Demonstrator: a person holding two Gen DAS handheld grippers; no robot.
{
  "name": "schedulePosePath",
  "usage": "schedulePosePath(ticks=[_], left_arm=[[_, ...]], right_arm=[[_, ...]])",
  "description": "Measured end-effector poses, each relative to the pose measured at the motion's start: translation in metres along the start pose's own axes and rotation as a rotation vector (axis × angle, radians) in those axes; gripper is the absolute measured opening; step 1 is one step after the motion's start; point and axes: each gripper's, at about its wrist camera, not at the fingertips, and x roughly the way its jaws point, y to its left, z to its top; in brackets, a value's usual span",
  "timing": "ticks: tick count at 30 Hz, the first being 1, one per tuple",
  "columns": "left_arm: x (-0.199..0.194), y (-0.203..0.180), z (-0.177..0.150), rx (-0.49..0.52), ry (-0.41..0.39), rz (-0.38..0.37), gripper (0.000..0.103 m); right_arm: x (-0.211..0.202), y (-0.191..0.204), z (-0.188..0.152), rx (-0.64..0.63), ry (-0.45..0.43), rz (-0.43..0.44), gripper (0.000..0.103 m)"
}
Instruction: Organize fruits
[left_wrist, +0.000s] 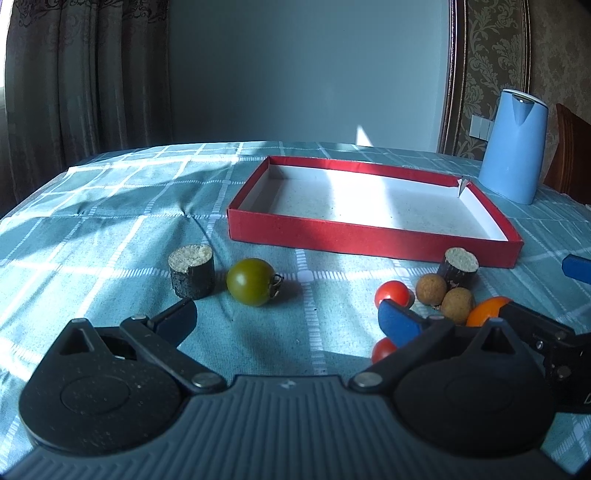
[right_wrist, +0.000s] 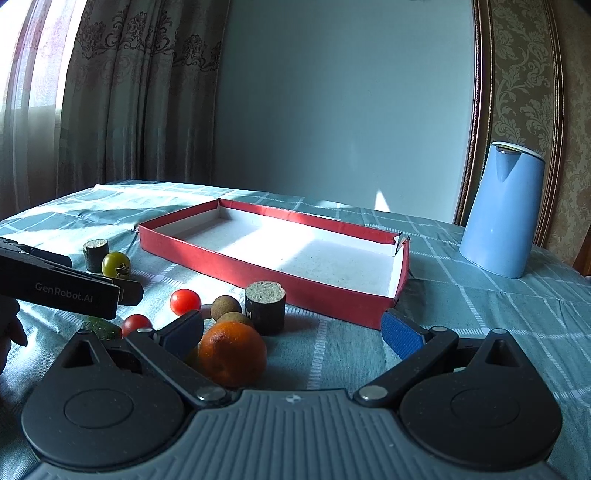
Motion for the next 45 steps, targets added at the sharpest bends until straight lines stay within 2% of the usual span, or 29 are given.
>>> schedulePosePath(ticks=[8,14,20,25,45], left_arm=[[-0.002,-0.001,-0.001,0.012,-0.013,0.002,0.103],[-0.003,-0.003,0.0,0.015,-0.019,0.0,0.103],[-0.003,-0.003,0.0,0.019,-0.017,-0.003,0.103],[-0.001,-0.003,0.0,0.019,-0.011,-0.007,0.103],[-0.002,-0.003,-0.001,0.019,-0.007,-0.007,0.103]], right_arm=[[0.002,-0.006,0.0,0.036,0.015,0.021,0.103],[-0.004,-0.012,-0.001,0.072,-0.015,0.062,0.103],[-0.001,-0.01,-0.001,0.067,0.013,0.067,0.103],[-0.005,-0.005,-0.002,0.036,-0.001,0.062,0.103],[-0.001,-0.01,-0.002,0.069,0.017,0.065,0.102]])
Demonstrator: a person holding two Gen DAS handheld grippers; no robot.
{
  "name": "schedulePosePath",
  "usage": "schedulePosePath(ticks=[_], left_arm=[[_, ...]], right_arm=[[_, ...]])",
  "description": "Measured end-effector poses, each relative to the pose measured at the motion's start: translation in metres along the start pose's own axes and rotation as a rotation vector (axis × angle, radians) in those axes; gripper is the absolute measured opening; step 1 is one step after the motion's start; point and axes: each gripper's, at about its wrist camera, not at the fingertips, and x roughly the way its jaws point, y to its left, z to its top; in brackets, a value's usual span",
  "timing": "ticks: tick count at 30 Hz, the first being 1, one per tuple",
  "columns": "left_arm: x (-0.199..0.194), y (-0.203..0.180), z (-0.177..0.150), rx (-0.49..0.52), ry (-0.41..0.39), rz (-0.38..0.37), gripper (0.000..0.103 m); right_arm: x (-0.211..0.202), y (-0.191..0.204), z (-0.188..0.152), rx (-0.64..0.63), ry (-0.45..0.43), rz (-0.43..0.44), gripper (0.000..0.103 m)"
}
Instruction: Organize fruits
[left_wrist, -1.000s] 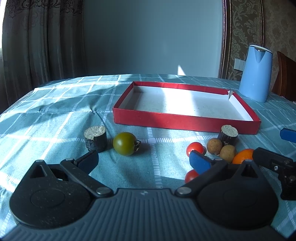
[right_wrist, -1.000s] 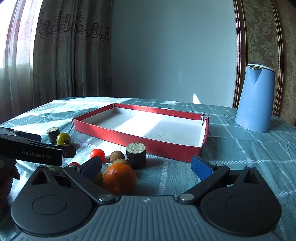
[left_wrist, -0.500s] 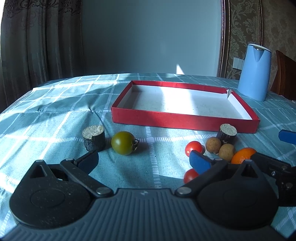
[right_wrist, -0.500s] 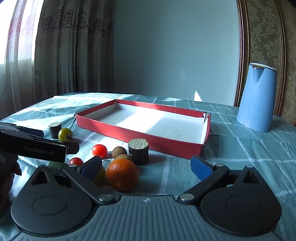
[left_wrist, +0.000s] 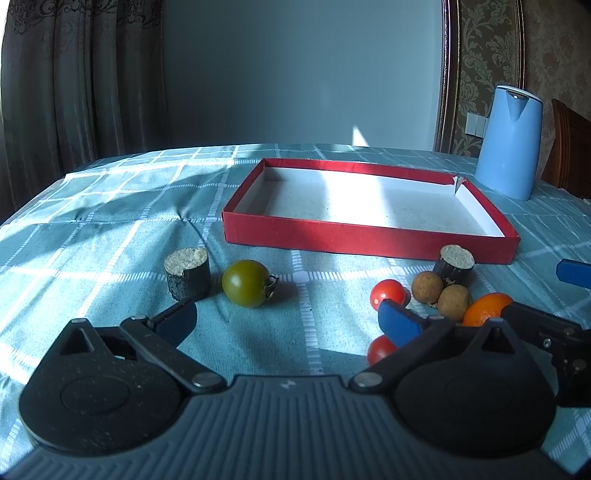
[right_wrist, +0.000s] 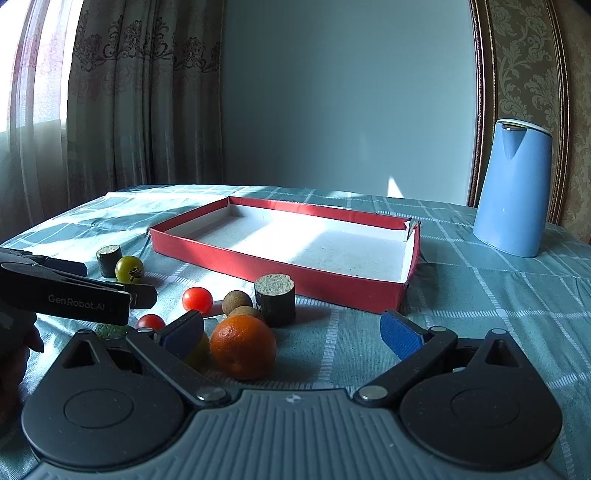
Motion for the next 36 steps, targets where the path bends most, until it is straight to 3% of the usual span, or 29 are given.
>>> schedulePosePath(ticks=[10,11,13,21,30,32,36], left_arm=[[0.0,0.0,0.0,0.0,-0.004,0.001,0.103],[0.0,0.0,0.0,-0.001,-0.006,0.003,0.103],[-0.001,0.001,0.001,-0.004,-0.008,0.004,0.103],[-0.001,0.001,0.0,-0.005,-0.006,0.005,0.103],[-0.009,0.007,-0.003,-0.024,-0.021,-0.008,0.103],[-0.015,0.011,-0.006,-0.032,-0.029,-0.015,0.103],[-0.033,0.001,-0.018,0.073,-0.066,-0.05,0.103]], right_arm=[[-0.002,0.001,-0.001,-0.002,-0.009,0.001,0.102],[-0.003,0.0,-0.001,-0.001,-0.015,0.002,0.1],[-0.003,0.0,0.0,-0.007,-0.002,0.016,0.084],[0.008,-0.002,-0.005,0.038,0.116,0.14,0.055],[0.024,0.003,0.001,0.022,0.149,0.143,0.05],[0.026,-0.002,0.001,0.047,0.158,0.182,0.042],[0.025,-0.005,0.001,0.07,0.151,0.185,0.041]])
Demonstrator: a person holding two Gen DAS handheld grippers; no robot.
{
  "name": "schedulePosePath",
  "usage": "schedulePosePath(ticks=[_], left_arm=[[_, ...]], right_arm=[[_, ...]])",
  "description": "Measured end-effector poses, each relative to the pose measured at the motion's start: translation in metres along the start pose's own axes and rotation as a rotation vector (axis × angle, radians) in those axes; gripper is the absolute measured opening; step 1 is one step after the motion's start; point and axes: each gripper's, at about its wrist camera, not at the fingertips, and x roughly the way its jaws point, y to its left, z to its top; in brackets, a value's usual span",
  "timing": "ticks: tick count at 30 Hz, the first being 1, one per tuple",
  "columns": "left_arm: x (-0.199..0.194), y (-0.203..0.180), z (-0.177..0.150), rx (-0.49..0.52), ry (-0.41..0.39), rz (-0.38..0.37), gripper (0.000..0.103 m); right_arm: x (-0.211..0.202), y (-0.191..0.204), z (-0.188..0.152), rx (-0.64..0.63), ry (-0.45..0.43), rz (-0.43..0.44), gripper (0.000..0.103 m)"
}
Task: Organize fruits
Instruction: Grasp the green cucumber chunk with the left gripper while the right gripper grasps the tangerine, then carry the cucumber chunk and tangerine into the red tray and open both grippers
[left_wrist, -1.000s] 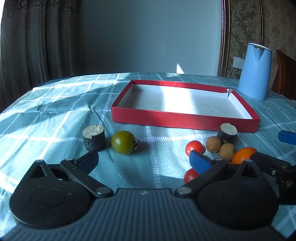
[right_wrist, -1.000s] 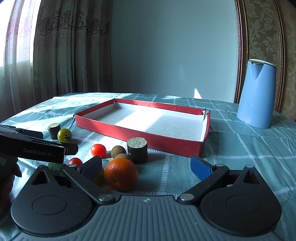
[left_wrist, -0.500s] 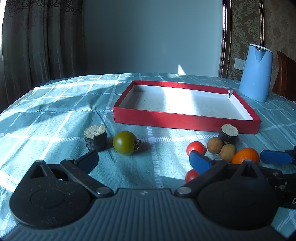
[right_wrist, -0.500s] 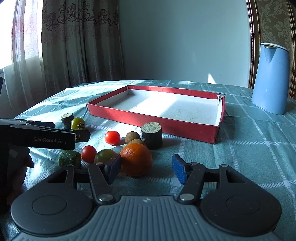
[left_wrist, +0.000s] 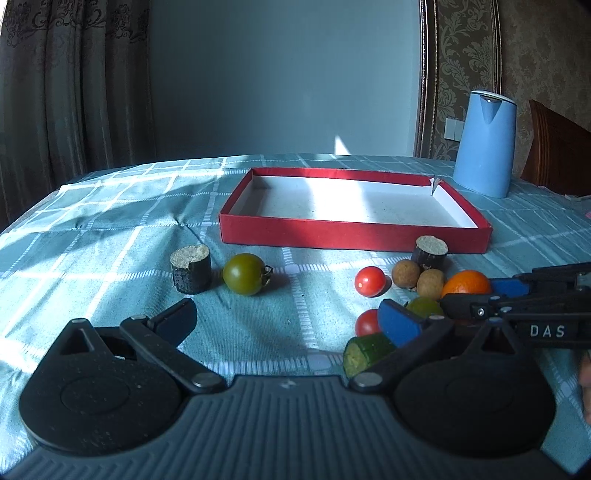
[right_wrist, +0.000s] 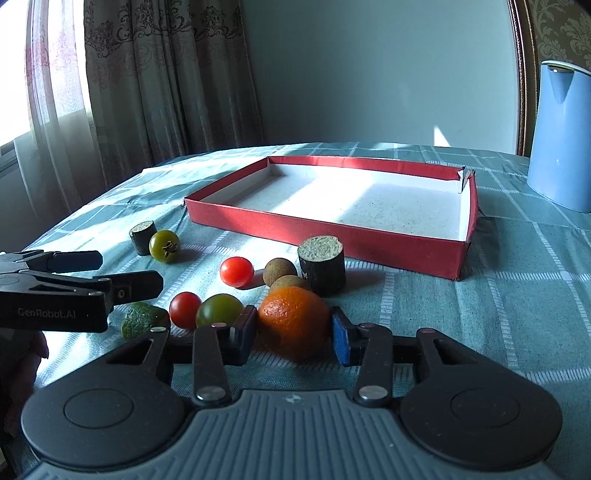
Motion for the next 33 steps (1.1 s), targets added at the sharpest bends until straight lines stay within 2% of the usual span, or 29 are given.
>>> schedulePosePath(ticks=[3,6,9,11,14,16,18,19,22,24,33], left_arm=[[-0.016,-0.019,-0.007,0.112,-0.054,0.027,0.103],[-0.016,-0.043,-0.013,0.245,-0.04,0.06,0.103],[-0.008,-0.069,-0.02,0.397,-0.029,0.161,0.103],[-0.007,-0.077,-0.024,0.438,-0.04,0.191,0.103],[-0.005,-0.077,-0.022,0.428,-0.029,0.174,0.103],[-0.002,-0.071,-0.019,0.385,0.002,0.137,0.096],[0.003,-0.062,-0.013,0.316,0.046,0.089,0.084],[0.005,-0.059,-0.012,0.292,0.063,0.075,0.082],[0.006,-0.051,-0.01,0.235,0.097,0.007,0.063],[0.005,-0.049,-0.01,0.193,0.121,-0.072,0.034],[-0.005,-0.048,-0.01,0.171,0.091,-0.096,0.032]], right_arm=[[-0.001,-0.008,0.001,0.043,-0.005,-0.001,0.041],[-0.001,-0.013,0.001,0.076,-0.005,0.014,0.041],[-0.002,-0.014,0.0,0.083,-0.011,0.007,0.041],[-0.002,-0.015,0.0,0.089,-0.013,0.008,0.041],[-0.002,-0.016,0.0,0.095,-0.016,0.005,0.041],[-0.002,-0.015,0.0,0.094,-0.016,0.005,0.041],[-0.003,-0.015,0.0,0.093,-0.017,0.005,0.041],[-0.003,-0.016,0.0,0.095,-0.017,0.005,0.041],[-0.004,-0.016,-0.001,0.101,-0.019,0.003,0.041],[-0.003,-0.016,-0.001,0.102,-0.017,0.004,0.041],[-0.008,-0.013,-0.001,0.084,-0.052,0.002,0.041]])
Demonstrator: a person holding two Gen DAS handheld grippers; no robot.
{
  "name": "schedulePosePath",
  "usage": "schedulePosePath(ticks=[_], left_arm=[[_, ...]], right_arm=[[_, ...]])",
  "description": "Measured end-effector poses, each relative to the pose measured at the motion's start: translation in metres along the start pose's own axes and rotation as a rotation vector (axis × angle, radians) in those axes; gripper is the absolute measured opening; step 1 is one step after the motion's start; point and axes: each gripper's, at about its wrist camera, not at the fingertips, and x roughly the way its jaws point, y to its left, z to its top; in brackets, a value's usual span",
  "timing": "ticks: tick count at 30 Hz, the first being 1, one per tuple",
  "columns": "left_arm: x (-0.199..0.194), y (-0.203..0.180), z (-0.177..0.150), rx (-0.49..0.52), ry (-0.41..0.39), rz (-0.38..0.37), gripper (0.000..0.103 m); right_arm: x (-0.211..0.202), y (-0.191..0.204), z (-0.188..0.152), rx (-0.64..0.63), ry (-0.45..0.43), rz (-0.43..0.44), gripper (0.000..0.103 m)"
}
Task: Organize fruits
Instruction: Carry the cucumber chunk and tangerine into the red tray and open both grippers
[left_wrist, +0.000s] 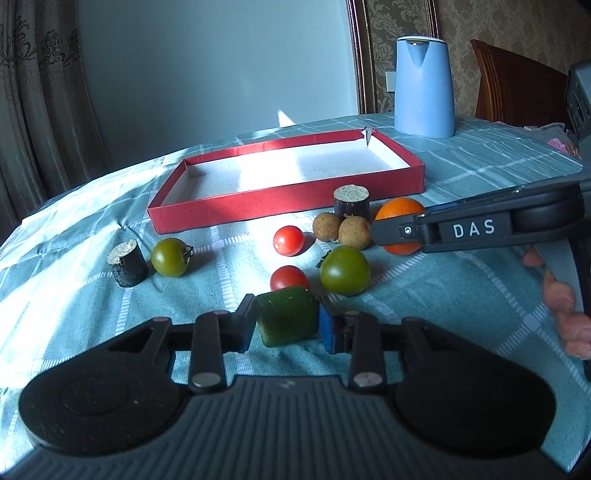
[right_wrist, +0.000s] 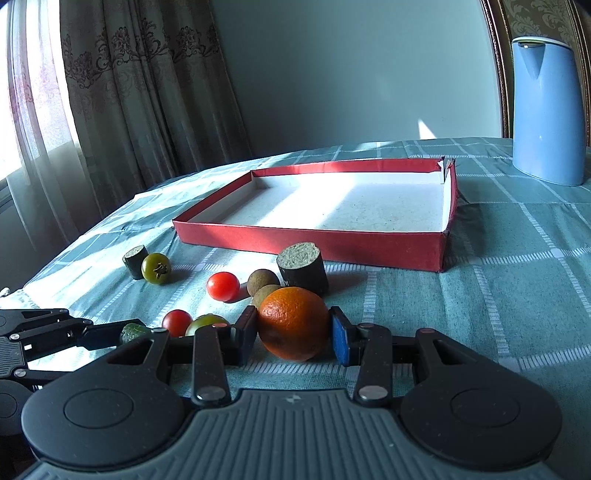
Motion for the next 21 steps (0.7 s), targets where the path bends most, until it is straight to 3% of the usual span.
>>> schedulePosePath(ticks=[9,15,21], left_arm=[[-0.003,0.007,0.043,-0.013,-0.08,-0.012,0.032],[0.039,0.018,0.08,-0.035,-0.09,0.057,0.032],[0.089,0.035,0.108,-0.073,-0.099,0.153,0.032]], right_arm=[[-0.011,0.007,0.017,-0.096,-0.083,-0.047,0.041],[0.011,-0.004,0.054,-0.109,-0.098,-0.121,0.041],[0.059,-0.026,0.081,-0.053,-0.037,-0.183,0.041]])
